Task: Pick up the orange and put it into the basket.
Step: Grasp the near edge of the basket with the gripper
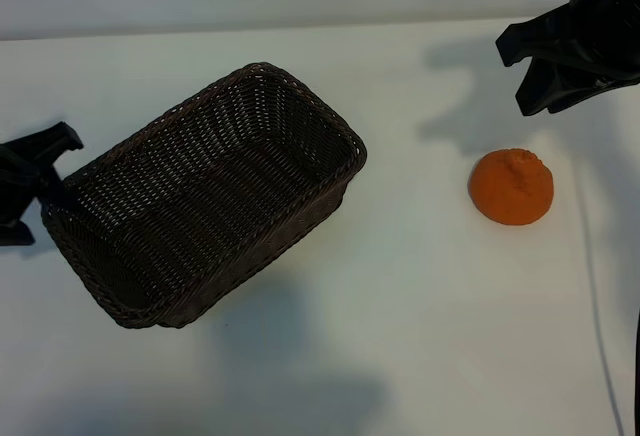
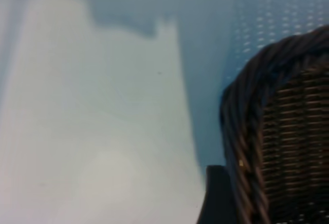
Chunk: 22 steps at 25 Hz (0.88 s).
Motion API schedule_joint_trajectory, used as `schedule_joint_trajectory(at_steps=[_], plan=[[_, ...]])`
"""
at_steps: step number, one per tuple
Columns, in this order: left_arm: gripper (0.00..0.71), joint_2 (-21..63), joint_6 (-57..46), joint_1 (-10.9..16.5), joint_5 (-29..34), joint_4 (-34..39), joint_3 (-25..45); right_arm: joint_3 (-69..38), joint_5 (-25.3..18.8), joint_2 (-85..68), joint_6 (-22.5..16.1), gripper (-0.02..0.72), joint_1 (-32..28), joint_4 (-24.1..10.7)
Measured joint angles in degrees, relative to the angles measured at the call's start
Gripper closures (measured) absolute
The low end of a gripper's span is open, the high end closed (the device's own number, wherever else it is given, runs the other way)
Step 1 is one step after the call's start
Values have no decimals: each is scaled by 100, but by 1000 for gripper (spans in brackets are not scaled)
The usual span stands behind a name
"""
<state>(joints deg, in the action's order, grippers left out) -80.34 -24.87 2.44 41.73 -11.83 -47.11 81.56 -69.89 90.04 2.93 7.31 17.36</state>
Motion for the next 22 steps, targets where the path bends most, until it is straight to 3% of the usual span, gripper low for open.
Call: schedule_joint_trajectory(at_steps=[8, 15, 22], plan=[[168, -256, 165, 0, -219, -175, 460, 0, 0, 0, -5, 456, 0, 12], [168, -759, 203, 0, -803, -221, 607, 0, 0, 0, -5, 456, 0, 12], [171, -1353, 611, 0, -1228, -742, 613, 0, 0, 0, 0, 456, 0, 12]])
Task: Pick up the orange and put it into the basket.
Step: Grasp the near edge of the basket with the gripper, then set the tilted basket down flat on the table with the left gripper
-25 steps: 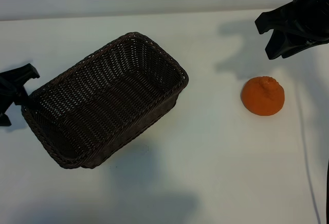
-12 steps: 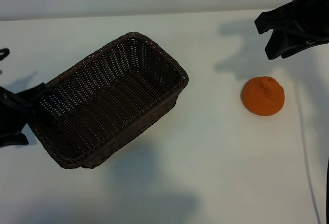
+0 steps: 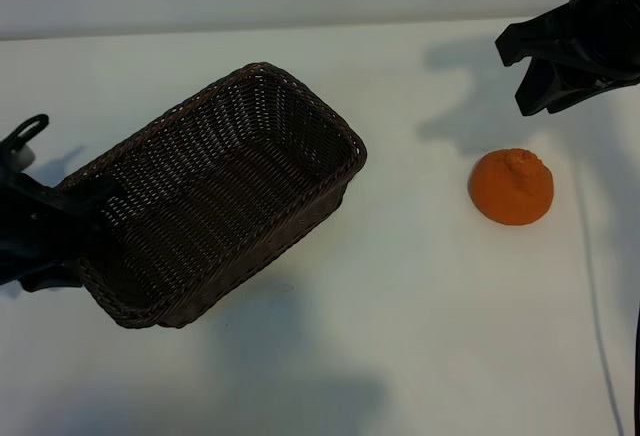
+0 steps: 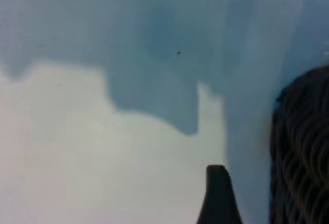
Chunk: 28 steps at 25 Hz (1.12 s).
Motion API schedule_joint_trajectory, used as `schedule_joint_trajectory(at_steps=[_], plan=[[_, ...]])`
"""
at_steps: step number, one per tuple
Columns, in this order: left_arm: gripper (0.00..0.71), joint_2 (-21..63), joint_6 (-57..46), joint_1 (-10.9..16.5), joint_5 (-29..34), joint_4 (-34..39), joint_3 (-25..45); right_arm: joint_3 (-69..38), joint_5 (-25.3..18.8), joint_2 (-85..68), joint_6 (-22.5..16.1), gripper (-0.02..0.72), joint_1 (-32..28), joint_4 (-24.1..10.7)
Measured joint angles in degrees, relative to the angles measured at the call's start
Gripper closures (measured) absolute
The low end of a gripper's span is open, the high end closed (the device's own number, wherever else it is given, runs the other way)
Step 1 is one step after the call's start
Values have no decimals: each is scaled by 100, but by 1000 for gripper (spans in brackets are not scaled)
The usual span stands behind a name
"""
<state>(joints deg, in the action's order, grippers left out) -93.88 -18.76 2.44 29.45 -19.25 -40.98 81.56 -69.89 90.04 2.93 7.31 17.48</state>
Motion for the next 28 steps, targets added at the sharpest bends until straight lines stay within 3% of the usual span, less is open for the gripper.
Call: schedule_joint_trajectory(at_steps=[2, 4, 6, 7, 17, 28], plan=[[204, -14, 164, 0, -71, -196, 0, 0, 0, 0, 0, 456, 0, 0], [301, -14, 235, 0, -91, -306, 0, 0, 0, 0, 0, 456, 0, 0], [495, -14, 261, 0, -108, -330, 0, 0, 0, 0, 0, 456, 0, 0], [558, -14, 224, 12, -144, -379, 0, 0, 0, 0, 0, 456, 0, 5], [554, -3, 283, 12, 27, -410, -78, 0, 0, 0, -6, 456, 0, 5], [554, 562, 486, 12, 1686, -193, -1440, 0, 0, 0, -1, 456, 0, 5]])
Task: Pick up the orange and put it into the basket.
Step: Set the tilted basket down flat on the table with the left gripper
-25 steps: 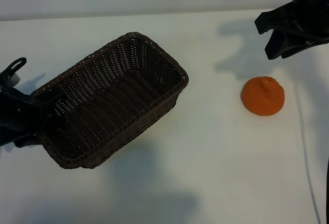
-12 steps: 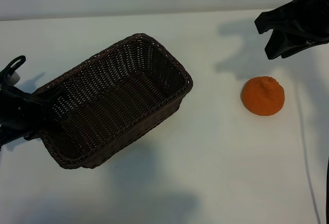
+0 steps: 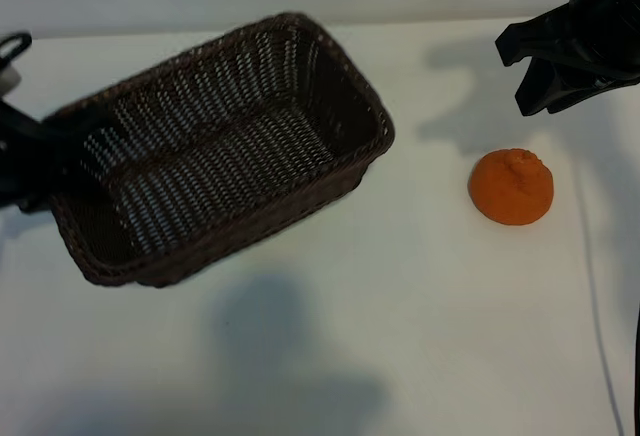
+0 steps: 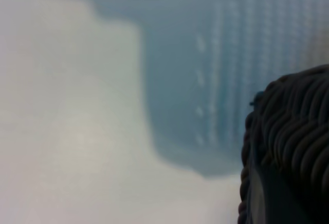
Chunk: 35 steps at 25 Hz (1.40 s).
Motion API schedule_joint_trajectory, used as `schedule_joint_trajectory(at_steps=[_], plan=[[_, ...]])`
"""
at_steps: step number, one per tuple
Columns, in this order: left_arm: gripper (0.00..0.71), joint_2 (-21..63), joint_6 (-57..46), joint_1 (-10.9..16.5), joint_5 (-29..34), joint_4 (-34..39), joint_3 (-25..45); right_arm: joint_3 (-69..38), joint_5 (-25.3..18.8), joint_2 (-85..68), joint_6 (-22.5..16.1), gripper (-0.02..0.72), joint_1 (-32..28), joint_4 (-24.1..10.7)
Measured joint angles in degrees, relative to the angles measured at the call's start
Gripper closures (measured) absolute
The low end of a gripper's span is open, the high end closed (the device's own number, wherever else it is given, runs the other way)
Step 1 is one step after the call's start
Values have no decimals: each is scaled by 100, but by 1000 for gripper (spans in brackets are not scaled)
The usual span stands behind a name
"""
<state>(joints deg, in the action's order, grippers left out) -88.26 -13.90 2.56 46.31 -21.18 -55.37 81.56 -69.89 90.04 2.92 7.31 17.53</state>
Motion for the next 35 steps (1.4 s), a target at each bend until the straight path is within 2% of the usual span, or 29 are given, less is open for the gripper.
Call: schedule_joint_trajectory(at_steps=[6, 16, 35], plan=[[554, 25, 124, 0, 734, 5, -548, 0, 0, 0, 0, 456, 0, 0], [554, 25, 256, 0, 849, 35, -571, 0, 0, 0, -7, 456, 0, 0], [554, 25, 2219, 0, 1217, 18, -618, 0, 0, 0, -7, 456, 0, 0]])
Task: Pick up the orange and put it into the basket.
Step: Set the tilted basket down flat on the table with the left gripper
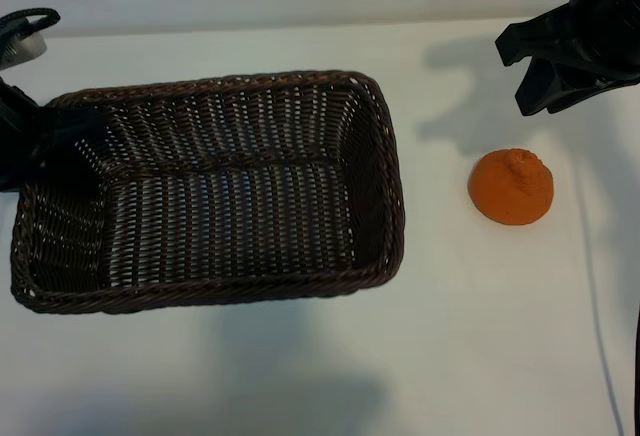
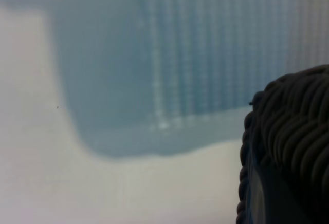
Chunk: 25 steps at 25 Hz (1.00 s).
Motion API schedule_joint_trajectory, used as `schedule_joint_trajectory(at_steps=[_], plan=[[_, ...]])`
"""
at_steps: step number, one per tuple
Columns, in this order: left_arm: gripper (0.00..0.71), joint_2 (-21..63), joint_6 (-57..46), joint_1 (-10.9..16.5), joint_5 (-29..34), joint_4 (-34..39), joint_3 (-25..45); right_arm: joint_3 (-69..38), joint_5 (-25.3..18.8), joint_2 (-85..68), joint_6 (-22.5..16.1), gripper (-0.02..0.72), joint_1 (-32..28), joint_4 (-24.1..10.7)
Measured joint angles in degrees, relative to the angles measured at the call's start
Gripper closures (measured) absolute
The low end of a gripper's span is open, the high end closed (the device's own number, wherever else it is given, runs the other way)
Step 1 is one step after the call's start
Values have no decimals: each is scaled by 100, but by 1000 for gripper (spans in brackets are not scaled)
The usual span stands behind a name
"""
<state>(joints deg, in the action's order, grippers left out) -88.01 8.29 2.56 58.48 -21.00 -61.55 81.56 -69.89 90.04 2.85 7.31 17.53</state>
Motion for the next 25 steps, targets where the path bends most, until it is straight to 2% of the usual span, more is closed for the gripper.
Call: schedule_joint_trajectory(at_steps=[17, 20, 25], plan=[[554, -78, 32, -6, 40, -579, -24, 0, 0, 0, 5, 456, 0, 0], [554, -288, -43, -120, 57, -586, -157, 0, 0, 0, 5, 456, 0, 0], [554, -729, -315, -579, 62, -594, -682, 0, 0, 0, 5, 456, 0, 0]])
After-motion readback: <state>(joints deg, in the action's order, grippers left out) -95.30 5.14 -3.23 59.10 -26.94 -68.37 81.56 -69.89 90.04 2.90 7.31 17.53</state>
